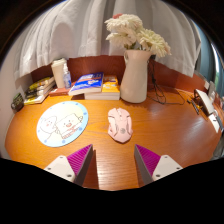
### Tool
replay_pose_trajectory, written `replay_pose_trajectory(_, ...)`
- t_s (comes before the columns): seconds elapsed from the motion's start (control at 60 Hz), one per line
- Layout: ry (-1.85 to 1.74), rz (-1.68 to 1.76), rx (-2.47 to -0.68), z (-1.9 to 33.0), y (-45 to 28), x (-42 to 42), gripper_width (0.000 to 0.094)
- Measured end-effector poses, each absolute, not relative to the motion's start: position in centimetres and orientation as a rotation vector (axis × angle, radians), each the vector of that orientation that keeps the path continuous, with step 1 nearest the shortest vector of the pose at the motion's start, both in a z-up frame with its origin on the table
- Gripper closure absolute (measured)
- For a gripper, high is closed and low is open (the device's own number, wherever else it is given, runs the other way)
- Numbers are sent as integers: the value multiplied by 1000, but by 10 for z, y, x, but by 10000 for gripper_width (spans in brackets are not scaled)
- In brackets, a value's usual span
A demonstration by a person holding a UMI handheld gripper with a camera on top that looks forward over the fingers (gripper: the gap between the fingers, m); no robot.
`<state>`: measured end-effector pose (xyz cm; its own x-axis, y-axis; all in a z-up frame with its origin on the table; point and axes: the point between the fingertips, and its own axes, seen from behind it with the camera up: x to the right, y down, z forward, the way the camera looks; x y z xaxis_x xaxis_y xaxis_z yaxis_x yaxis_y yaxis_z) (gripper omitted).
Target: Arrange mouse
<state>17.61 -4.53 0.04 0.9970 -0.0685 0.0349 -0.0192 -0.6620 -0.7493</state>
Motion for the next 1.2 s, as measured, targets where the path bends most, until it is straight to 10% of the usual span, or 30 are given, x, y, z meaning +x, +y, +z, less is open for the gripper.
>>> replay_pose_trajectory(0.317,56,-33,-2309,-12,55,198,125)
replay_pose_trajectory(0.483,73,-22,-2293,-12,68,200,395)
replay_pose_trajectory(0.75,125,-40,-2363,-13,65,199,541)
replay_pose_trajectory(1.2,141,-77,-2042,215,87,111,537)
